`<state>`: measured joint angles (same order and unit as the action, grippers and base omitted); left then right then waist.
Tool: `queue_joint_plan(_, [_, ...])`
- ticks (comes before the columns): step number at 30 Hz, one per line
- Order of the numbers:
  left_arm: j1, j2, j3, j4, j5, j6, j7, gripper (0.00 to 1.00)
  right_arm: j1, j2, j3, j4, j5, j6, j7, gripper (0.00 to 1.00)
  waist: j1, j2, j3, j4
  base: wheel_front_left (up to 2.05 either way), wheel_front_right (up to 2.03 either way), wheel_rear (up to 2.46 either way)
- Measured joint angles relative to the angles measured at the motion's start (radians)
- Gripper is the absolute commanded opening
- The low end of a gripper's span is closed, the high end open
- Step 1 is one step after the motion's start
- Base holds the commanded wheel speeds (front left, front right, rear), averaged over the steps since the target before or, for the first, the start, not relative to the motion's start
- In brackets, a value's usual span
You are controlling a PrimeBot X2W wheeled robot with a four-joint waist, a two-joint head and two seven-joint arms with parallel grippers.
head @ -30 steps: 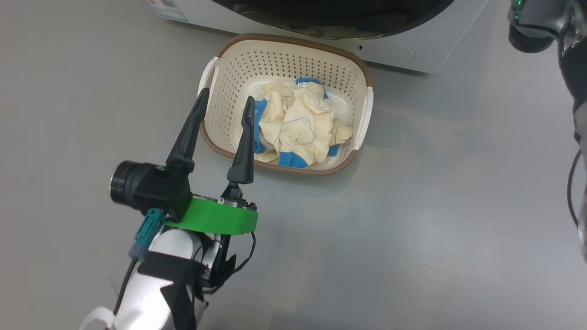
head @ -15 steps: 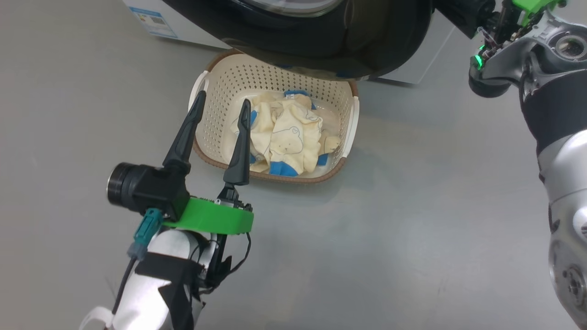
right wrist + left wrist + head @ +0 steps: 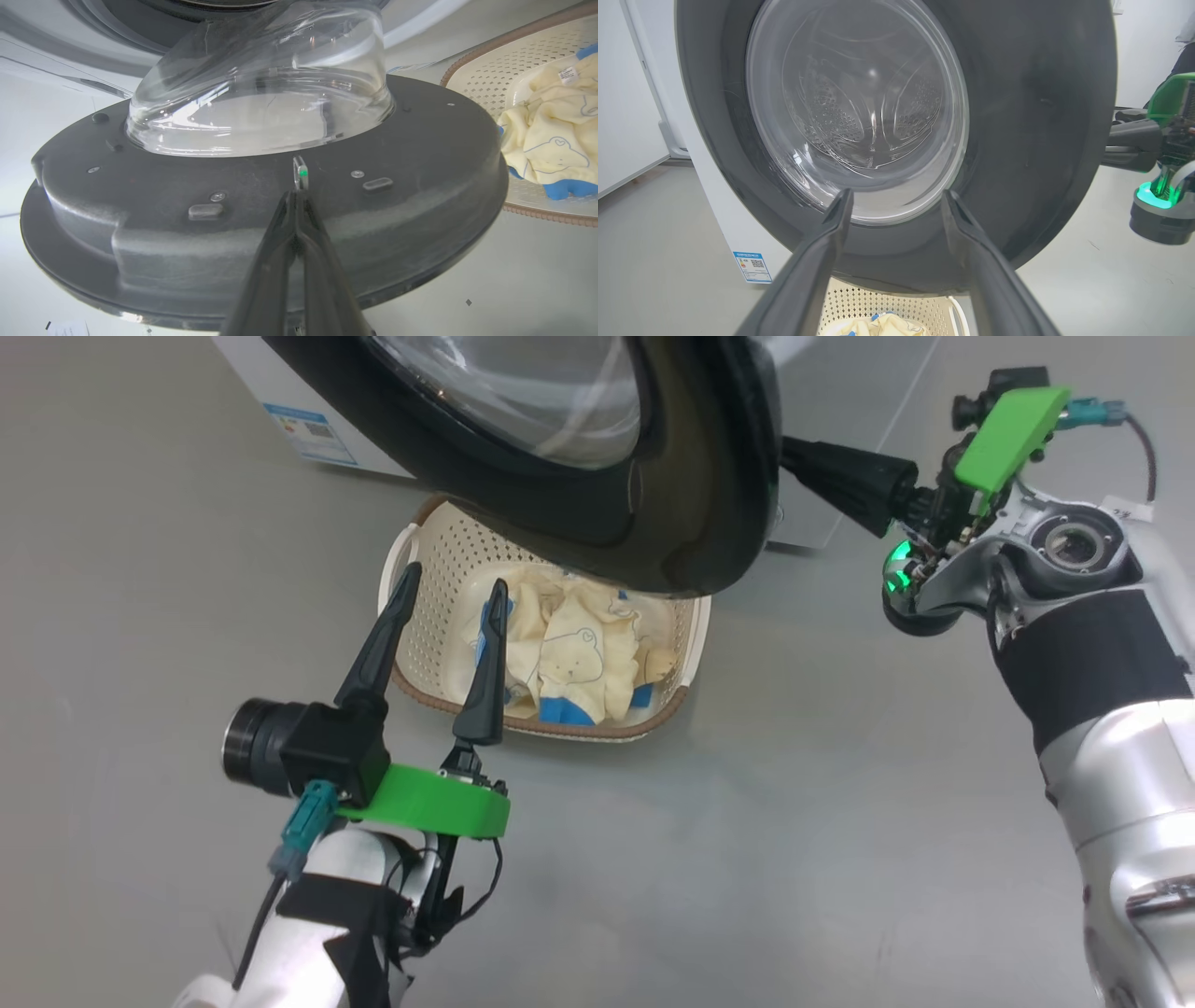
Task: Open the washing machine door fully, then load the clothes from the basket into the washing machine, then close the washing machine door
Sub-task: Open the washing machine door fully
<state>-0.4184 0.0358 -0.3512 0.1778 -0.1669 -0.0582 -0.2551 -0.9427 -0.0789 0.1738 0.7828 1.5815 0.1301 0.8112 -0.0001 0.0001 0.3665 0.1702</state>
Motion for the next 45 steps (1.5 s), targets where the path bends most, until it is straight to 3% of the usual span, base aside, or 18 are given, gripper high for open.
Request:
queue_joint_plan(17, [0.052, 0.0, 0.013, 0.054, 0.017, -0.019, 0.0, 1.0, 0.146, 0.002, 0.231, -0.167, 0.167, 0.0, -0.02, 0.0, 0.0001, 0.0, -0.088, -0.006, 0.0, 0.0, 0.0])
queue_joint_plan(29, [0.067, 0.001, 0.013, 0.073, 0.017, -0.021, 0.0, 1.0, 0.187, 0.005, 0.349, -0.213, 0.251, 0.0, -0.068, 0.0, 0.0001, 0.0, -0.127, 0.009, 0.0, 0.0, 0.0])
queue_joint_plan(35, [0.078, 0.001, 0.014, 0.078, 0.017, -0.021, 0.0, 1.0, 0.2, 0.006, 0.364, -0.22, 0.28, -0.001, -0.137, 0.0, 0.0001, 0.0, -0.137, 0.005, 0.0, 0.0, 0.0])
queue_joint_plan(45, [0.079, 0.001, 0.026, 0.084, 0.017, -0.021, 0.0, 1.0, 0.234, 0.009, 0.305, -0.251, 0.323, -0.001, -0.323, 0.0, 0.0001, 0.0, -0.143, -0.018, 0.0, 0.0, 0.0])
